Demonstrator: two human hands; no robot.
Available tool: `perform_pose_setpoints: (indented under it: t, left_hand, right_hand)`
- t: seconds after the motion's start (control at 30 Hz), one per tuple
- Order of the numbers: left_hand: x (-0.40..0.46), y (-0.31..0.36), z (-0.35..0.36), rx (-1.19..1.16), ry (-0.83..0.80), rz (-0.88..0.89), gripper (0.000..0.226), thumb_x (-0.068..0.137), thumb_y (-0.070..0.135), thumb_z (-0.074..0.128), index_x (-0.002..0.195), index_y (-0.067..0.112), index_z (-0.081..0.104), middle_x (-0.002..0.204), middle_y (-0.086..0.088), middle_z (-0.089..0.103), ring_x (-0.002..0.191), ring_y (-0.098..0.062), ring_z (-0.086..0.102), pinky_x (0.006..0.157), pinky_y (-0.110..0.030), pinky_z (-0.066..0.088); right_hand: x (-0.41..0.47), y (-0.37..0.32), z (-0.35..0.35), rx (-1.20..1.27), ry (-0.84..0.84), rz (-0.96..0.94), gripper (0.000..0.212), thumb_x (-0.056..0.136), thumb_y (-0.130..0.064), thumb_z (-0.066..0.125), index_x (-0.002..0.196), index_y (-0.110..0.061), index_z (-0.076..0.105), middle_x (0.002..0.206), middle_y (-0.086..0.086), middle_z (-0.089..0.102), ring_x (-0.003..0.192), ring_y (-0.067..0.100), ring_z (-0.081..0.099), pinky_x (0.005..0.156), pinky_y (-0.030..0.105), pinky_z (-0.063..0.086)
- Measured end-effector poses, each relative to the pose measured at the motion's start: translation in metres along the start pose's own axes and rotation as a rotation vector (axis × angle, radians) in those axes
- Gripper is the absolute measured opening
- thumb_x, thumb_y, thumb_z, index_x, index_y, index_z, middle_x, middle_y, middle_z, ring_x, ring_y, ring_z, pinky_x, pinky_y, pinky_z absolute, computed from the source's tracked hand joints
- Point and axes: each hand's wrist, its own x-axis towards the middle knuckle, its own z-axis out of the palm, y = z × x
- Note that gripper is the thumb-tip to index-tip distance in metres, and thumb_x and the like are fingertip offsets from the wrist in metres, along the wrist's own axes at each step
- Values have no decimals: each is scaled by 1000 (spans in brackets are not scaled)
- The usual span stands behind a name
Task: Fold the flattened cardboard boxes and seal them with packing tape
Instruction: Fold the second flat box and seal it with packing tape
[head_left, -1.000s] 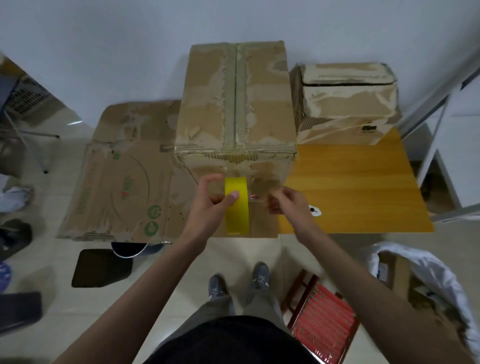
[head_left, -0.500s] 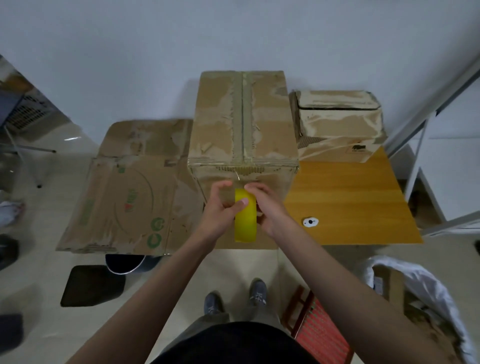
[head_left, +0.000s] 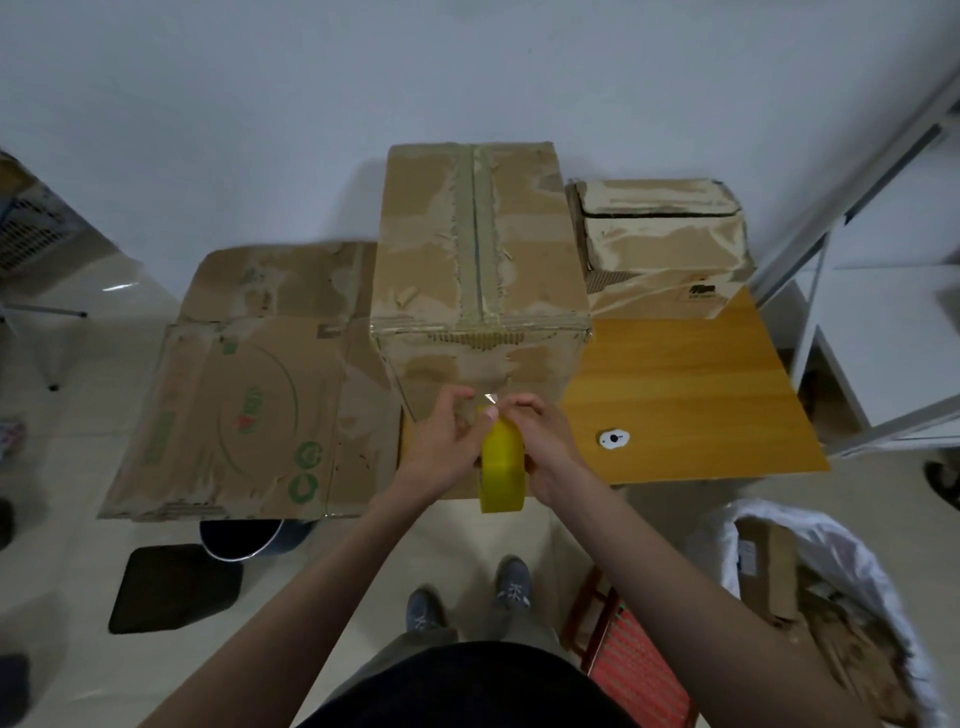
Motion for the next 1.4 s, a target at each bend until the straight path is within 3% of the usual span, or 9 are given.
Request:
perform_pose_setpoints:
  t: [0.17,0.33,0.47,0.53,0.63,0.87,1.17,1.3,1.4]
  left_hand:
    - [11,26,-9,201,-3,201,14,91,23,70,101,14,70,94,3,60,98,-19,58,92,-38,48]
    - [10,48,-7,206,11,322,8,84,12,75,79,18,72,87,-1,71,85,-16,65,74,-12,43]
    - [16,64,-5,162,86,363,10,81,8,76,74,15,72,79,4,72,75,-9,64,66,-3,38]
    - [18,71,-3,165,74,389,10,81,9,76,74,14,72,76,5,72,73,-8,64,65,-4,39]
    - [18,80,1,180,51,448,10,82,11,76,73,15,72,77,4,72,72,-8,64,66,-11,41]
    - [3,113,15,158,-9,668,9,83,16,76,75,17,72,77,12,70,76,1,63,69,-7,41]
    - [40,148,33,285,-107,504,12,86,19,75,75,22,74,61,20,60,58,11,57,56,-6,37]
    - [50,165,48,363,-169,502,24,85,19,77,66,29,67,55,23,54,54,15,54,50,-4,38]
    - [57,172,62,402,-199,505,25,85,17,76,66,28,66,56,22,54,54,6,55,51,-8,37]
  right_hand:
    - [-19,-1,-13,-70,5,-175,8,94,-18,66,86,-16,65,97,4,63,92,21,54,76,31,41]
    - [-35,-7,-29,-117,-18,-292,5,93,-20,67,96,-23,63,91,-4,59,80,12,53,63,22,39]
    - [-41,-5,-49,-135,-72,-320,75,88,-15,73,144,-42,31,108,-3,58,77,-8,64,59,12,50]
    - [-41,-9,-58,-158,-113,-328,82,90,-16,73,149,-45,24,112,0,63,86,-4,68,67,18,56]
    - [-43,-12,-64,-197,-130,-391,67,95,-13,67,144,-44,33,103,11,71,94,17,69,76,25,57]
    - [-36,-15,-81,-138,91,-579,7,100,-20,58,103,-23,52,67,-4,50,63,15,43,50,23,34]
    - [-33,-15,-110,-173,80,-690,9,100,-19,59,100,-19,49,74,2,50,69,13,44,60,28,35]
    - [-32,-23,-128,-166,48,-667,17,100,-26,60,108,-19,47,92,29,60,80,43,56,66,57,46]
    - [-32,-28,-139,-162,50,-650,17,99,-27,60,108,-21,47,102,31,63,91,52,58,74,67,48]
